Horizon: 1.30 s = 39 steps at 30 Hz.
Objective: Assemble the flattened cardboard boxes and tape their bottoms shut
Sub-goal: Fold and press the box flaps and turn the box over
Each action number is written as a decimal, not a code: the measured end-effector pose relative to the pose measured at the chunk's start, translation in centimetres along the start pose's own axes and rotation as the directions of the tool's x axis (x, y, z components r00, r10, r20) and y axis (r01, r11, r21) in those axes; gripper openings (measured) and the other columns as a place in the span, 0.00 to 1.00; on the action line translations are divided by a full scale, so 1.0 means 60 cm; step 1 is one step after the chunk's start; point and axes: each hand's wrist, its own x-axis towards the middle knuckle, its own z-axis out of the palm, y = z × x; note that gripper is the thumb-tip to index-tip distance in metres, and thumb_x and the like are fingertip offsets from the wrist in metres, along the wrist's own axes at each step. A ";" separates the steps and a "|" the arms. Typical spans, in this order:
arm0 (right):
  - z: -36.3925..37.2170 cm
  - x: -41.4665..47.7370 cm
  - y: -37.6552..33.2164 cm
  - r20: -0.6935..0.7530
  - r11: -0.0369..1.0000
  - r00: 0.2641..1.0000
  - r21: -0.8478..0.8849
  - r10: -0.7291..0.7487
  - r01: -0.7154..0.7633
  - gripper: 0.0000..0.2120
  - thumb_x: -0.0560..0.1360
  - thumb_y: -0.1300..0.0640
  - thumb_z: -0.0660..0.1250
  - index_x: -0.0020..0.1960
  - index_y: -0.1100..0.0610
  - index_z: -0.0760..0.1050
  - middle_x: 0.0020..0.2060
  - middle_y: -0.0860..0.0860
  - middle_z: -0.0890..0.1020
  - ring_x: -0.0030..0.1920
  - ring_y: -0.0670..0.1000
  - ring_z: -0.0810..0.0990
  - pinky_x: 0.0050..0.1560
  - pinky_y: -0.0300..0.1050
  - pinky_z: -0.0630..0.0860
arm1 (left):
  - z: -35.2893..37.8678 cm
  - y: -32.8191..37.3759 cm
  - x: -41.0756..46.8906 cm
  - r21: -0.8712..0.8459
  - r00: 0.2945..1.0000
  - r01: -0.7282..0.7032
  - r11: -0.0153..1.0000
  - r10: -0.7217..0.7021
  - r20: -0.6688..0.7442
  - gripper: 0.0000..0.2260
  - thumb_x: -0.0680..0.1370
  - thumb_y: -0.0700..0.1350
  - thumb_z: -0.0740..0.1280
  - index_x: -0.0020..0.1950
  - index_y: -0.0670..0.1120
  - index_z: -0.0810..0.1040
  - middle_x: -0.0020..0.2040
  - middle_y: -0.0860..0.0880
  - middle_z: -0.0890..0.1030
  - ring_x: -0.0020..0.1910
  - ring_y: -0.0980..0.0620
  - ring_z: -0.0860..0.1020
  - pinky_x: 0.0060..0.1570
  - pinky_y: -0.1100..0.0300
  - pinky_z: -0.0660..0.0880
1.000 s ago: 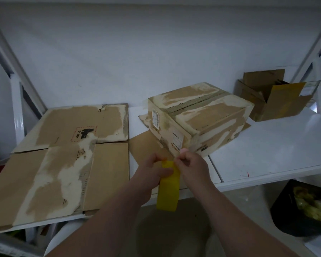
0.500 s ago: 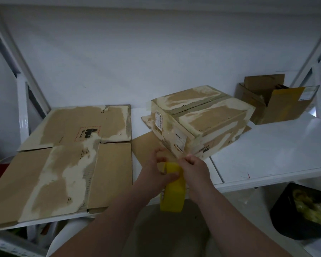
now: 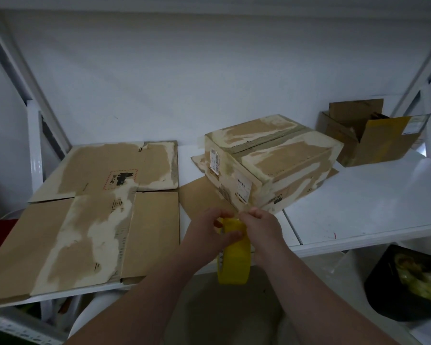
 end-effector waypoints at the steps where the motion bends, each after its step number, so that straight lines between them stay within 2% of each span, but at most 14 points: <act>1: 0.000 -0.001 0.000 -0.007 1.000 1.000 -0.018 -0.010 0.010 0.08 0.78 0.53 0.63 0.53 0.54 0.77 0.50 0.51 0.78 0.50 0.50 0.75 0.51 0.48 0.78 | 0.000 0.001 0.000 0.014 1.000 -0.002 1.000 0.002 0.003 0.12 0.71 0.48 0.74 0.52 0.56 0.76 0.49 0.60 0.75 0.47 0.61 0.74 0.44 0.64 0.75; 4: 0.000 -0.004 0.002 -0.018 0.995 0.999 -0.081 -0.051 0.049 0.08 0.78 0.52 0.63 0.51 0.55 0.77 0.51 0.51 0.77 0.52 0.50 0.74 0.43 0.40 0.73 | 0.000 0.005 0.005 0.028 1.000 0.024 0.999 -0.024 -0.002 0.06 0.75 0.47 0.70 0.52 0.52 0.79 0.53 0.54 0.77 0.48 0.58 0.75 0.47 0.60 0.77; 6: 0.000 -0.006 0.003 -0.022 0.991 0.997 -0.112 -0.076 0.073 0.08 0.78 0.51 0.64 0.47 0.55 0.76 0.51 0.51 0.78 0.51 0.50 0.75 0.39 0.38 0.70 | 0.001 0.011 0.009 0.033 0.997 0.071 0.997 -0.070 -0.007 0.02 0.77 0.45 0.67 0.48 0.51 0.79 0.49 0.52 0.77 0.44 0.56 0.76 0.47 0.57 0.77; 10: 0.004 -0.010 0.003 -0.052 0.974 0.990 -0.189 -0.133 0.121 0.10 0.77 0.51 0.66 0.38 0.53 0.73 0.48 0.51 0.80 0.50 0.50 0.76 0.40 0.38 0.71 | 0.003 0.023 0.016 0.015 0.987 0.163 0.986 -0.163 -0.011 0.07 0.79 0.45 0.65 0.40 0.51 0.76 0.39 0.51 0.77 0.35 0.57 0.75 0.33 0.64 0.73; 13: 0.007 -0.011 0.001 -0.074 0.949 0.983 -0.279 -0.171 0.144 0.09 0.76 0.49 0.67 0.42 0.55 0.76 0.47 0.50 0.80 0.51 0.50 0.77 0.42 0.39 0.71 | 0.004 0.029 0.015 -0.032 0.971 0.238 0.971 -0.239 -0.007 0.09 0.79 0.46 0.65 0.39 0.50 0.76 0.37 0.51 0.77 0.32 0.58 0.74 0.27 0.68 0.70; 16: 0.016 -0.017 -0.005 -0.094 0.936 0.979 -0.322 -0.180 0.142 0.12 0.76 0.47 0.67 0.48 0.56 0.79 0.50 0.50 0.81 0.52 0.50 0.77 0.35 0.34 0.65 | 0.002 0.031 0.013 -0.049 0.957 0.286 0.957 -0.288 -0.041 0.10 0.80 0.45 0.64 0.38 0.49 0.75 0.36 0.51 0.77 0.32 0.58 0.74 0.29 0.67 0.71; 19: 0.031 -0.024 -0.024 -0.083 0.968 0.982 -0.204 -0.168 0.148 0.13 0.75 0.45 0.67 0.46 0.55 0.79 0.47 0.50 0.80 0.50 0.51 0.77 0.43 0.40 0.72 | -0.022 0.041 0.015 0.045 0.960 0.259 0.965 -0.252 -0.120 0.07 0.80 0.46 0.64 0.43 0.48 0.78 0.36 0.55 0.75 0.34 0.60 0.73 0.29 0.68 0.69; 23: 0.073 -0.035 -0.070 -0.008 0.997 0.998 0.029 -0.067 0.067 0.14 0.78 0.47 0.62 0.38 0.52 0.77 0.35 0.50 0.76 0.38 0.48 0.73 0.49 0.51 0.75 | -0.088 0.047 0.027 0.246 0.952 0.187 0.951 -0.114 -0.283 0.08 0.78 0.43 0.66 0.50 0.42 0.83 0.44 0.50 0.79 0.40 0.55 0.74 0.41 0.63 0.71; 26: 0.119 -0.026 -0.094 0.110 0.983 0.993 0.171 0.051 -0.069 0.09 0.80 0.55 0.59 0.53 0.53 0.78 0.38 0.48 0.76 0.39 0.47 0.75 0.41 0.43 0.79 | -0.145 0.040 0.034 0.379 0.935 0.189 0.906 -0.048 -0.351 0.08 0.79 0.41 0.64 0.48 0.40 0.83 0.42 0.50 0.74 0.34 0.59 0.70 0.32 0.74 0.67; 28: 0.149 -0.015 -0.094 0.236 0.953 0.962 0.231 0.139 -0.195 0.14 0.81 0.62 0.57 0.64 0.55 0.74 0.41 0.46 0.74 0.40 0.46 0.76 0.36 0.37 0.80 | -0.180 0.022 0.038 0.503 0.924 0.225 0.835 -0.020 -0.381 0.09 0.80 0.40 0.62 0.47 0.40 0.81 0.45 0.49 0.73 0.38 0.56 0.71 0.35 0.70 0.67; 31: 0.194 0.000 -0.075 0.403 0.945 0.886 0.127 0.227 -0.300 0.19 0.79 0.67 0.55 0.68 0.57 0.71 0.41 0.52 0.76 0.38 0.49 0.75 0.53 0.50 0.78 | -0.216 -0.013 0.041 0.654 0.940 0.253 0.713 -0.021 -0.341 0.06 0.78 0.36 0.61 0.50 0.42 0.78 0.55 0.44 0.72 0.53 0.47 0.73 0.46 0.60 0.70; 35: 0.237 0.013 -0.050 0.581 0.970 0.781 -0.066 0.228 -0.234 0.32 0.73 0.69 0.61 0.74 0.49 0.63 0.60 0.54 0.75 0.52 0.52 0.77 0.58 0.50 0.77 | -0.228 -0.055 0.028 0.838 0.958 0.264 0.477 -0.229 -0.172 0.12 0.77 0.31 0.59 0.58 0.38 0.74 0.61 0.42 0.66 0.62 0.43 0.66 0.54 0.52 0.75; 37: 0.242 0.014 -0.043 0.637 0.973 0.735 -0.134 0.231 -0.190 0.36 0.71 0.65 0.66 0.75 0.48 0.59 0.59 0.53 0.77 0.58 0.53 0.76 0.64 0.54 0.72 | -0.226 -0.086 0.023 0.866 0.944 0.240 0.438 -0.313 -0.104 0.12 0.77 0.33 0.59 0.60 0.38 0.74 0.65 0.42 0.64 0.64 0.44 0.65 0.59 0.49 0.74; 39: 0.235 0.014 -0.039 0.631 0.969 0.739 -0.215 0.233 -0.123 0.37 0.70 0.60 0.70 0.75 0.47 0.59 0.66 0.52 0.73 0.64 0.54 0.72 0.68 0.56 0.68 | -0.218 -0.110 0.019 0.865 0.934 0.225 0.449 -0.352 -0.060 0.13 0.78 0.37 0.60 0.62 0.41 0.74 0.64 0.43 0.65 0.65 0.44 0.66 0.60 0.48 0.73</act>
